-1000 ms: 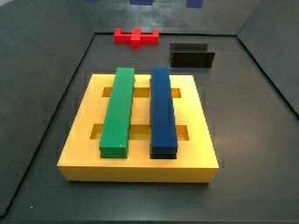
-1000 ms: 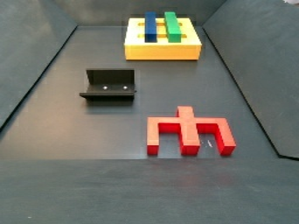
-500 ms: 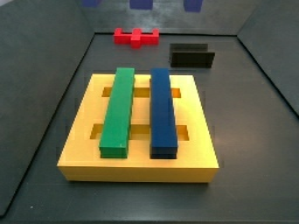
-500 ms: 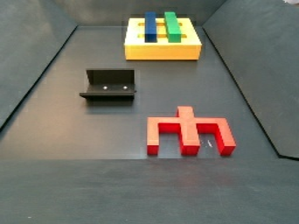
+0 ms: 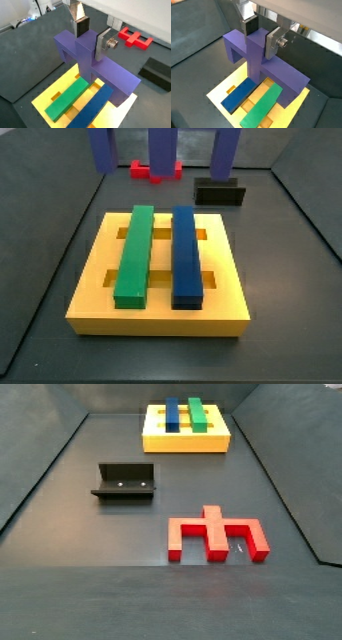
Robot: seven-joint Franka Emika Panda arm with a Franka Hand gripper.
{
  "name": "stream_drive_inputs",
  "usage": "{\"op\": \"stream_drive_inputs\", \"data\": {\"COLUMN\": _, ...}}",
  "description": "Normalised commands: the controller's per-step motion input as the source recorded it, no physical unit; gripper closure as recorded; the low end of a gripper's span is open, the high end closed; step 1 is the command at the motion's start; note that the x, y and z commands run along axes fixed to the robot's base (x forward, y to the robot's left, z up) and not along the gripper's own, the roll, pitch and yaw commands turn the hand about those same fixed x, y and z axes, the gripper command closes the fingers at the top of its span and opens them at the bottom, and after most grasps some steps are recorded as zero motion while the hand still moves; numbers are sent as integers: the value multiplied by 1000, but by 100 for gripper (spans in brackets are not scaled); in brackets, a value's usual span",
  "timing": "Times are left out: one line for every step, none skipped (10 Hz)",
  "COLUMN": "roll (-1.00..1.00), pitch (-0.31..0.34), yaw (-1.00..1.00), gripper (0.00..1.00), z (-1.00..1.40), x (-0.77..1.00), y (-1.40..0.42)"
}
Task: Pick up the purple object. Move up. Move to above the board. Insert the purple object.
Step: Insert the purple object.
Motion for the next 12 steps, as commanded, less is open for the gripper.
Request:
{"op": "stream_drive_inputs", "data": {"roll": 101, "pitch": -94, "yaw": 37, "gripper": 100, "z": -729, "x": 100, "y": -266}}
{"op": "stream_drive_inputs", "data": {"roll": 0, "pitch": -169, "yaw": 26, "gripper": 100, "z": -769, "x": 49, "y": -157}}
{"op": "stream_drive_inputs", "data": {"roll": -81, "pitch": -174, "yaw": 37, "gripper": 100, "z": -629, "x": 0, "y": -197}}
{"op": "stream_drive_inputs", "data": {"roll": -20, "pitch": -147, "yaw": 66, "gripper": 100, "z": -511, "x": 0, "y": -289}}
{"op": "stream_drive_inputs", "data": {"roll": 30, "pitch": -103, "yaw": 120, "gripper": 100, "z": -469, "x": 0, "y": -357}}
{"op": "stream_drive_inputs", "data": {"roll": 136, "pitch": 0, "yaw": 166, "gripper": 100, "z": -271, "x": 0, "y": -426}}
{"op": "stream_drive_inputs", "data": {"roll": 151, "pitch": 0, "yaw": 143, "gripper": 100, "z": -166, "x": 43, "y": -354}}
{"op": "stream_drive_inputs", "data": {"roll": 210, "pitch": 13, "yaw": 137, "gripper": 100, "z": -234, "x": 91, "y": -323}}
{"op": "stream_drive_inputs", "data": {"roll": 147, "pitch": 10, "yaw": 17, "gripper": 100, "z": -257, "x": 37, "y": -129}}
{"op": "stream_drive_inputs", "data": {"roll": 149, "pitch": 0, "yaw": 0, "gripper": 100, "z": -323, "x": 3, "y": -63}}
{"op": "stream_drive_inputs", "data": {"roll": 166, "pitch": 0, "yaw": 0, "gripper": 100, "z": -369, "x": 20, "y": -114}}
{"op": "stream_drive_inputs", "data": {"roll": 146, "pitch": 0, "yaw": 0, "gripper": 100, "z": -283, "x": 0, "y": -126}}
